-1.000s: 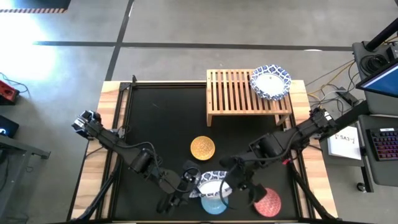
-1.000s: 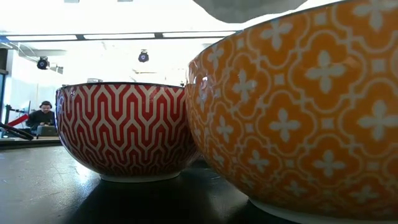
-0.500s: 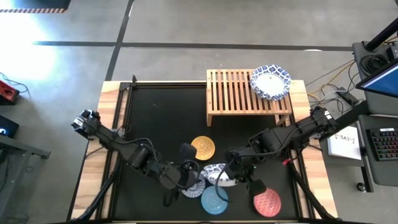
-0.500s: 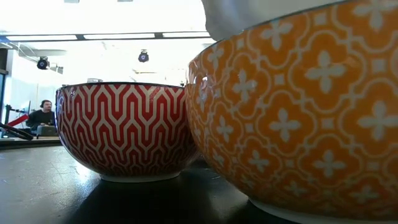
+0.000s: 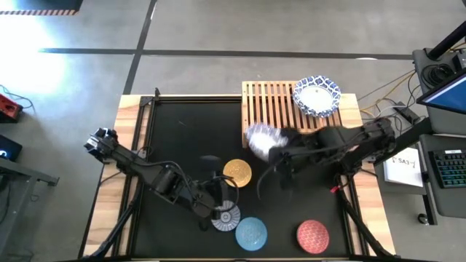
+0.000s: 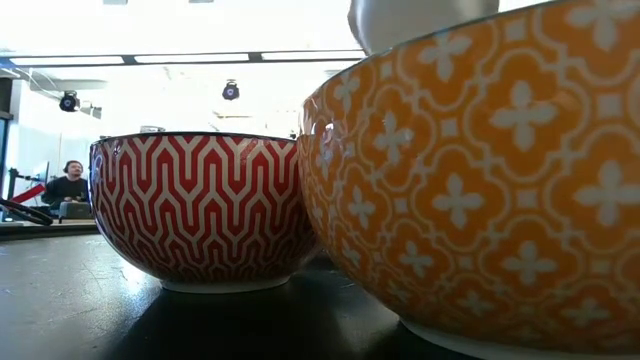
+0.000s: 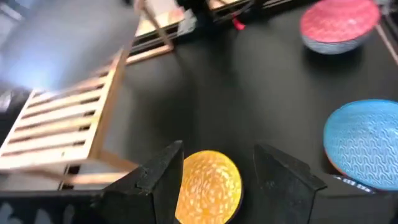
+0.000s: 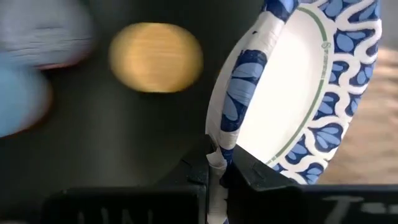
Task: Place and stack bowls onto a shelf
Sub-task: Stack the white bowl on top of the other white bowl on the shelf
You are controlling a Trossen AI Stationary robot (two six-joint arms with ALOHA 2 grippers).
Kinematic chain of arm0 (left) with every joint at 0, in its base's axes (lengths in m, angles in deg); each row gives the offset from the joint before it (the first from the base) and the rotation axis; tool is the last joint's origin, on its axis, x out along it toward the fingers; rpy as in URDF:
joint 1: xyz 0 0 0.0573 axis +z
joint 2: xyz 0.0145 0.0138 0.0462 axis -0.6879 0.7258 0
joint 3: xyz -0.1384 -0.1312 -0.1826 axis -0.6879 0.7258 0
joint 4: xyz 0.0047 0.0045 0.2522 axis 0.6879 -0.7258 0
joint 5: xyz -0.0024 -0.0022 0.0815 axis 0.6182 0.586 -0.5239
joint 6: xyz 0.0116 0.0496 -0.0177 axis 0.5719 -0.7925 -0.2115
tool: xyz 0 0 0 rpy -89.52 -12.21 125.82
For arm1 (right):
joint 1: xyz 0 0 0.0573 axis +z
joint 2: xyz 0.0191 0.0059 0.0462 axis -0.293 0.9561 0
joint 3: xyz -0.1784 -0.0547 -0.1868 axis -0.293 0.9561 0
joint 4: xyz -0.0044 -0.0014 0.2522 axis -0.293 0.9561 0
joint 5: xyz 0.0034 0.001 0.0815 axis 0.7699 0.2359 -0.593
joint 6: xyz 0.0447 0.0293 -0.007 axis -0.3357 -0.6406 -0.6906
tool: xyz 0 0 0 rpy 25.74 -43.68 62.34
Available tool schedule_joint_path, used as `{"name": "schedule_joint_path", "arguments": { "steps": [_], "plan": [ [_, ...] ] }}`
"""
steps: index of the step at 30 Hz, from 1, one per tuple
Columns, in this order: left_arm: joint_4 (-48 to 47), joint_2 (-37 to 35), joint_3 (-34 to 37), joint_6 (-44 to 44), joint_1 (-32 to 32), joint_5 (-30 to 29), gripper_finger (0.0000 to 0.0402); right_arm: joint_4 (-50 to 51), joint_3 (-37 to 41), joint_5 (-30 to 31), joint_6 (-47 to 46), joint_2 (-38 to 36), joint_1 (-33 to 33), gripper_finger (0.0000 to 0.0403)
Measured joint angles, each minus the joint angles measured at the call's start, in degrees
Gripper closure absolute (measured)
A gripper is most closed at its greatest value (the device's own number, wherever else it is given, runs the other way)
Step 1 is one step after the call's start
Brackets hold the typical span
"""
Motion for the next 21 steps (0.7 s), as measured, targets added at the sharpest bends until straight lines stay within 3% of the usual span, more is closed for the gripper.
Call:
{"name": "schedule_joint_path", "arguments": {
  "steps": [3, 11, 21],
  "plan": [
    [-2.8, 0.0, 0.0, 3.9, 0.0, -2.8, 0.0223, 3.5, -1.9, 9.0, -3.9, 0.3, -2.8, 0.0390],
    [-8.3, 0.0, 0.0, 9.2, 0.1, -5.7, 0.0223, 3.5, -2.3, 9.6, -6.2, -1.3, -15.8, 0.0390],
    [-10.4, 0.0, 0.0, 10.5, 0.1, -5.8, 0.0223, 3.6, -2.2, 9.7, -0.3, -1.3, -31.2, 0.0390]
  ]
}}
